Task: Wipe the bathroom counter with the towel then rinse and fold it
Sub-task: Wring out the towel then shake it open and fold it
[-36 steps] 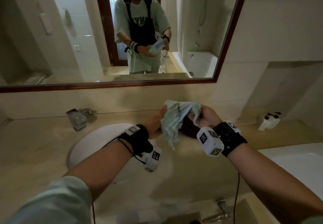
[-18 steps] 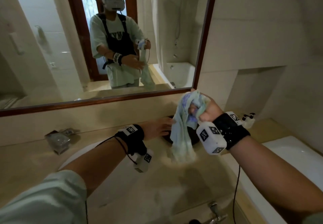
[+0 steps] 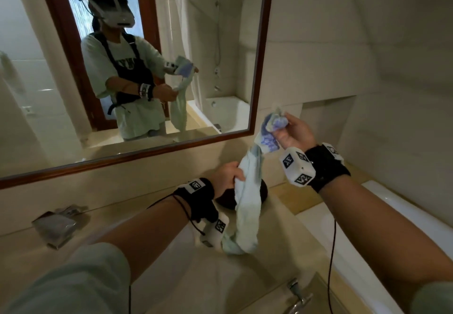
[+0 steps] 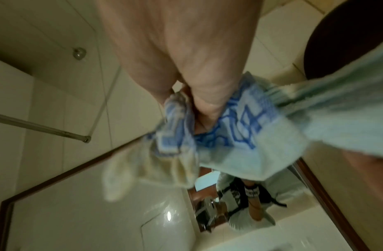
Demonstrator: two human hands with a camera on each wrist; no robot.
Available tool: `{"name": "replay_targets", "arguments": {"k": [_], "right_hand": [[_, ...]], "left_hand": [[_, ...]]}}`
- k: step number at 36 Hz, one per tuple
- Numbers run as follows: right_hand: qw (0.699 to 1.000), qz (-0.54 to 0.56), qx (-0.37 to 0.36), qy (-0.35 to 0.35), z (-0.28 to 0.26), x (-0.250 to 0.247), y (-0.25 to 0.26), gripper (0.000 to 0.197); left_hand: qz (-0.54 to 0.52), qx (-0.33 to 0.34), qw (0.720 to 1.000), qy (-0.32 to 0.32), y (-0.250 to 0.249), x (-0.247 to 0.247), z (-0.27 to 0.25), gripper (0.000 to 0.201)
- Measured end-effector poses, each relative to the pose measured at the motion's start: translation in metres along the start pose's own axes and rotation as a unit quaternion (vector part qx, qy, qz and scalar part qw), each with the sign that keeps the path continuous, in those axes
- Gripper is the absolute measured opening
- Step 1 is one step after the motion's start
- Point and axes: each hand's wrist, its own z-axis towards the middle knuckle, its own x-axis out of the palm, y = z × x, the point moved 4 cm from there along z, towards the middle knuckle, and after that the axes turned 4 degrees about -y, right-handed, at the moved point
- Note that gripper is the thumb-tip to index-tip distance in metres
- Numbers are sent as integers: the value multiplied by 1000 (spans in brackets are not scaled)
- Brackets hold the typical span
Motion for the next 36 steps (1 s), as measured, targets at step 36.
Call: {"name": "replay_targets", "arguments": {"k": [36], "right_hand": [[908,-370,145,134,-36,-48,-41,58]], "left_hand": [[-28,115,989,94,-122,-3,-24,28]]}}
